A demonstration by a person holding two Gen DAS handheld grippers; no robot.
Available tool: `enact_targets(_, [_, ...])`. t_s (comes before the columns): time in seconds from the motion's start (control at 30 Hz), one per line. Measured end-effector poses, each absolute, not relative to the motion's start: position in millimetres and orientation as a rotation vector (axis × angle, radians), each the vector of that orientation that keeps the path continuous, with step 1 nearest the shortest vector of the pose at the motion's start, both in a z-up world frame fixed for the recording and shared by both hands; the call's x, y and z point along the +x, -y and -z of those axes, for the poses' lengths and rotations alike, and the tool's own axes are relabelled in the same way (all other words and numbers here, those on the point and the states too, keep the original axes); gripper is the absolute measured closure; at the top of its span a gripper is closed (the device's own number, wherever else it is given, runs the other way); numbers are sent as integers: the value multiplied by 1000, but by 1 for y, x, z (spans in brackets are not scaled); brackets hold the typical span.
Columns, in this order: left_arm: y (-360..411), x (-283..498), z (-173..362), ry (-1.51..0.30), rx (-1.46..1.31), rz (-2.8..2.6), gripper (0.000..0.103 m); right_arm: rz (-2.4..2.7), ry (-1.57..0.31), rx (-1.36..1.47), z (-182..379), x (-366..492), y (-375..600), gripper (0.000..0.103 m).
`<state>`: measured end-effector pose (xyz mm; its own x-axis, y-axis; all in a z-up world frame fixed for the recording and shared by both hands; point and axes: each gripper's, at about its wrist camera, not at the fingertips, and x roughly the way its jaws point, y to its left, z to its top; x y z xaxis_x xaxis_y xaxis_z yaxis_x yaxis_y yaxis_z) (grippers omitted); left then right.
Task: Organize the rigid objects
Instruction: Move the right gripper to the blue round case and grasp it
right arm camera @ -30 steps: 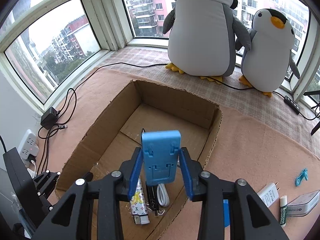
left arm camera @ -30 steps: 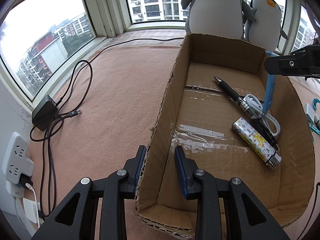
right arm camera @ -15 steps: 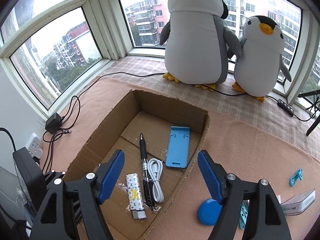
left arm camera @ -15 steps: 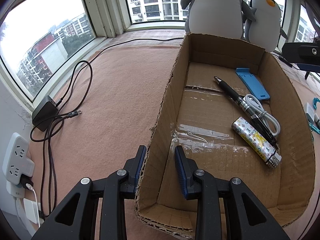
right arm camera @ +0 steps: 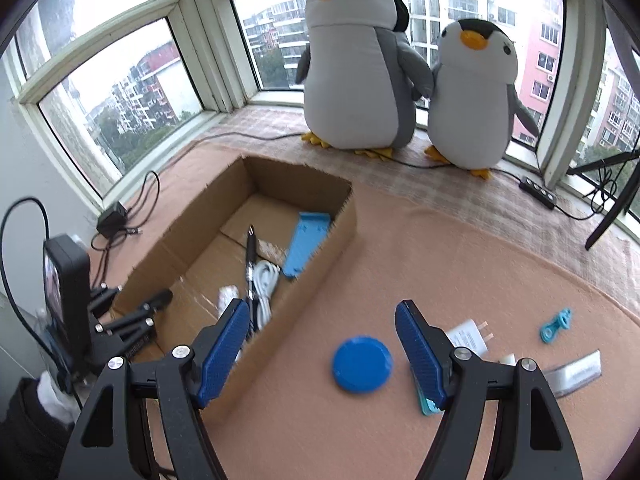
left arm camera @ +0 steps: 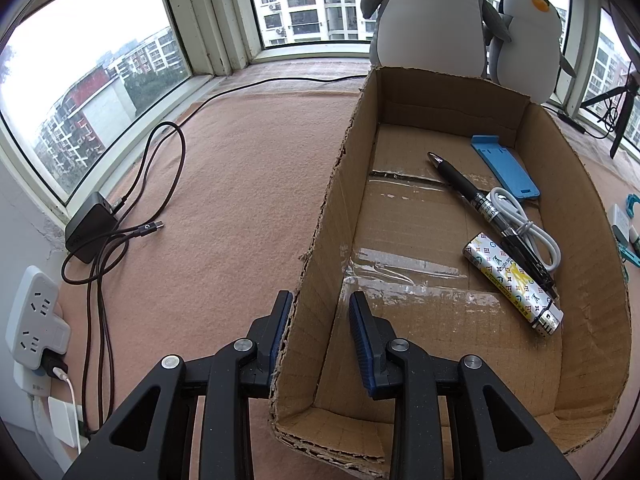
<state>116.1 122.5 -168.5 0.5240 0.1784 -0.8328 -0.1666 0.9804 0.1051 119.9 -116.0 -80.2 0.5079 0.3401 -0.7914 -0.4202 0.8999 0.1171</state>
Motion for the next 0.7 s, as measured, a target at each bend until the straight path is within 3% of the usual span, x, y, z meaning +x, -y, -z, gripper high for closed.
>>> enact_targets(0.7, [-123, 115, 168, -999, 15, -208, 72, -417, -1091, -52, 155, 117, 130, 34])
